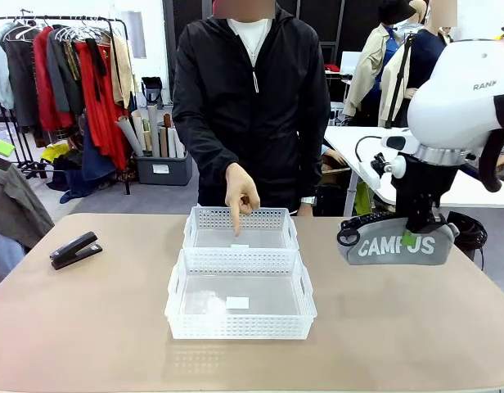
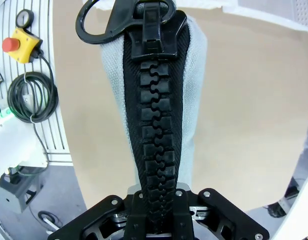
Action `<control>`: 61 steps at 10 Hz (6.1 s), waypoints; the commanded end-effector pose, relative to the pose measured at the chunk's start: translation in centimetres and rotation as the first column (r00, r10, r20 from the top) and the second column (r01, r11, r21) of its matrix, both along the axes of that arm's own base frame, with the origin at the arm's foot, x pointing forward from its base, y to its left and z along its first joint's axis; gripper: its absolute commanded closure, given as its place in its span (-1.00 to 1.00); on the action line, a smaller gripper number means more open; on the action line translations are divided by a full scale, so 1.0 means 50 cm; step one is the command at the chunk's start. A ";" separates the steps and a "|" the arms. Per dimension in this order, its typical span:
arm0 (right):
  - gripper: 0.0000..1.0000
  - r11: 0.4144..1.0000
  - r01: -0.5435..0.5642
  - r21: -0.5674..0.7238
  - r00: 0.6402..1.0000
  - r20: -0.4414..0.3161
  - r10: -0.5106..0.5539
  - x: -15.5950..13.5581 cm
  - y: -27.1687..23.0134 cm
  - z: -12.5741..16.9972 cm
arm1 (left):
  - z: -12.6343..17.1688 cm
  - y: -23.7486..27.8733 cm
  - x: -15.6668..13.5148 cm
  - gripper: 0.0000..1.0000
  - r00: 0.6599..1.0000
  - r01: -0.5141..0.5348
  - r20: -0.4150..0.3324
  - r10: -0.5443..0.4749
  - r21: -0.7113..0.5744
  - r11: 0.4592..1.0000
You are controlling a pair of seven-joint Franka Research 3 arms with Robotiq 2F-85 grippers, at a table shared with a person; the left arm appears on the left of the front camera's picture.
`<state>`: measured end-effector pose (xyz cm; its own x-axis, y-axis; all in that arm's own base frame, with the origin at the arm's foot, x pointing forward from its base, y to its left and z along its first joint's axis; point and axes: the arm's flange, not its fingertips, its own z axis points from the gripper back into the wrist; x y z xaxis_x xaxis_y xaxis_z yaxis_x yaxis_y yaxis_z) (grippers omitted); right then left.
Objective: Distribute items into two baskets.
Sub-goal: Place the picked Pencil pouch into the Organizing basket as instructed by the person.
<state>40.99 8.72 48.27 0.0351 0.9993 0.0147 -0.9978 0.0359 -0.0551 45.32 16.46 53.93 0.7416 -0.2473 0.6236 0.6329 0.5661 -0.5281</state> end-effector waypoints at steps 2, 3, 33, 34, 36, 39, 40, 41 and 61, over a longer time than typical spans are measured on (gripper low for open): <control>1.00 0.999 0.030 0.021 0.999 -0.026 -0.029 -0.022 0.033 0.010 | 0.003 -0.002 -0.003 -1.00 1.000 -0.001 0.006 0.001 -0.001 1.000; 1.00 0.999 0.033 0.028 0.999 -0.037 -0.032 -0.027 0.051 0.011 | 0.003 -0.002 -0.003 -1.00 1.000 -0.001 0.006 0.001 -0.001 1.000; 1.00 1.000 -0.011 0.023 1.000 -0.021 0.012 -0.035 0.581 -0.128 | 0.003 -0.002 -0.003 -1.00 1.000 -0.001 0.006 0.001 -0.001 1.000; 1.00 1.000 -0.008 0.013 1.000 -0.019 0.008 -0.033 0.589 -0.143 | 0.003 -0.002 -0.003 -1.00 1.000 -0.001 0.006 0.001 -0.001 1.000; 1.00 1.000 0.023 -0.006 1.000 0.016 -0.023 -0.025 0.598 -0.169 | 0.003 -0.002 -0.003 -1.00 1.000 -0.001 0.006 0.001 -0.001 1.000; 1.00 0.999 0.044 -0.002 0.998 0.038 -0.044 -0.009 0.607 -0.206 | 0.003 -0.002 -0.003 -1.00 1.000 -0.001 0.006 0.001 -0.001 1.000; 1.00 0.999 0.037 -0.003 0.999 0.034 -0.037 -0.005 0.609 -0.214 | 0.003 -0.002 -0.003 -1.00 1.000 -0.001 0.006 0.001 -0.001 1.000; 1.00 0.999 0.033 -0.011 0.999 0.026 -0.032 -0.003 0.613 -0.225 | 0.003 -0.002 -0.003 -1.00 1.000 -0.001 0.006 0.001 -0.001 1.000; -1.00 0.997 0.029 0.075 0.999 -0.029 -0.026 0.008 0.555 -0.237 | 0.003 -0.002 -0.003 -1.00 1.000 -0.001 0.006 0.001 -0.001 1.000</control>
<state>42.10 37.81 35.63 0.0788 0.9965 0.0295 -0.9965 0.0796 -0.0260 45.32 16.45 53.94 0.7414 -0.2474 0.6238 0.6331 0.5661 -0.5280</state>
